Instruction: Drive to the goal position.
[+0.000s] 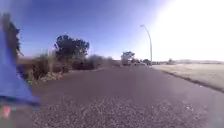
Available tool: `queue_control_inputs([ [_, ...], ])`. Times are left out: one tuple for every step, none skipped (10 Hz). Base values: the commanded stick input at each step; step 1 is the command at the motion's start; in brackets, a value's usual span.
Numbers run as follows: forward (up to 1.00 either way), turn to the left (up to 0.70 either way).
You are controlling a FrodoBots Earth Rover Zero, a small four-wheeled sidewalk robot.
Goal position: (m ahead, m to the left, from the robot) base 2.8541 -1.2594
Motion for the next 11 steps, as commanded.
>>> queue_control_inputs([
  [0.70, -0.32],
  [0.70, -0.19],
  [0.70, -0.06],
  [0.70, 0.00],
  [0.70, 0.00],
  [0.70, 0.00],
  [0.70, 0.00],
  [0.70, 0.00],
  [0.70, 0.00],
  [0.70, 0.00],
  [0.70, 0.00],
])
